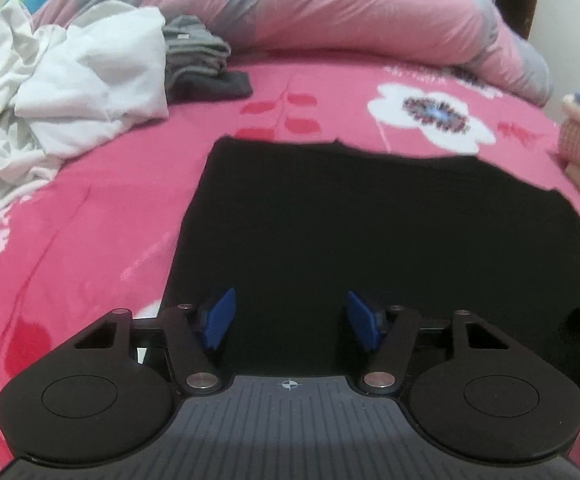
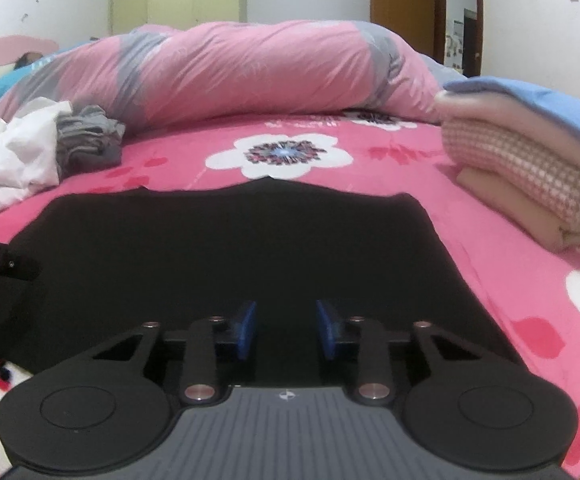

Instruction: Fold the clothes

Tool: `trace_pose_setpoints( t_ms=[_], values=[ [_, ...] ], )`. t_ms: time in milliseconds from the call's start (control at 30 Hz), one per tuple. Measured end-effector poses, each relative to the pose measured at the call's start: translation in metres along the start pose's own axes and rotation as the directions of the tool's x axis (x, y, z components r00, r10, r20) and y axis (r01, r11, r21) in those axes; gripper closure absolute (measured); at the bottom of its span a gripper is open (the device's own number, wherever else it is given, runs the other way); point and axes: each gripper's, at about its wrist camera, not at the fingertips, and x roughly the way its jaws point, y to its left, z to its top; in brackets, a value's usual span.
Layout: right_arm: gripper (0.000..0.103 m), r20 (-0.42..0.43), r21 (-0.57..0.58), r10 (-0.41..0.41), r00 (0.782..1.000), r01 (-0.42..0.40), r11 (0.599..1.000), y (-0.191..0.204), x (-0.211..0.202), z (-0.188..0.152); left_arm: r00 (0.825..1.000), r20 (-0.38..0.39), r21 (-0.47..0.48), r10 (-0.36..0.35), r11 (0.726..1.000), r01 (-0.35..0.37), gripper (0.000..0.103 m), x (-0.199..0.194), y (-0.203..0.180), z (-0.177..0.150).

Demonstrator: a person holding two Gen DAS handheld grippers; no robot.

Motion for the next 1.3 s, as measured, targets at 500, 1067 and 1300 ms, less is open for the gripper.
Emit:
trace_pose_setpoints(
  t_ms=[500,1067,1300],
  values=[
    [0.082,0.034,0.143,-0.166,0.986,0.16,0.977,-0.064,-0.029,0.002,0.999,-0.013,0.022,0.05,0.999,-0.05,0.037,0.005,-0.005,-0.002],
    [0.084,-0.035,0.179,-0.155,0.987,0.158,0.971,-0.079,-0.022,-0.014,0.997,-0.013,0.039,0.075,0.996,-0.075,0.035,0.005,-0.008,-0.001],
    [0.083,0.021,0.204,-0.196,0.98,0.188,0.961,-0.084,-0.04,-0.006,0.999,0.044,-0.016,-0.026,1.0,0.026,0.031,-0.005,0.013,0.002]
  ],
)
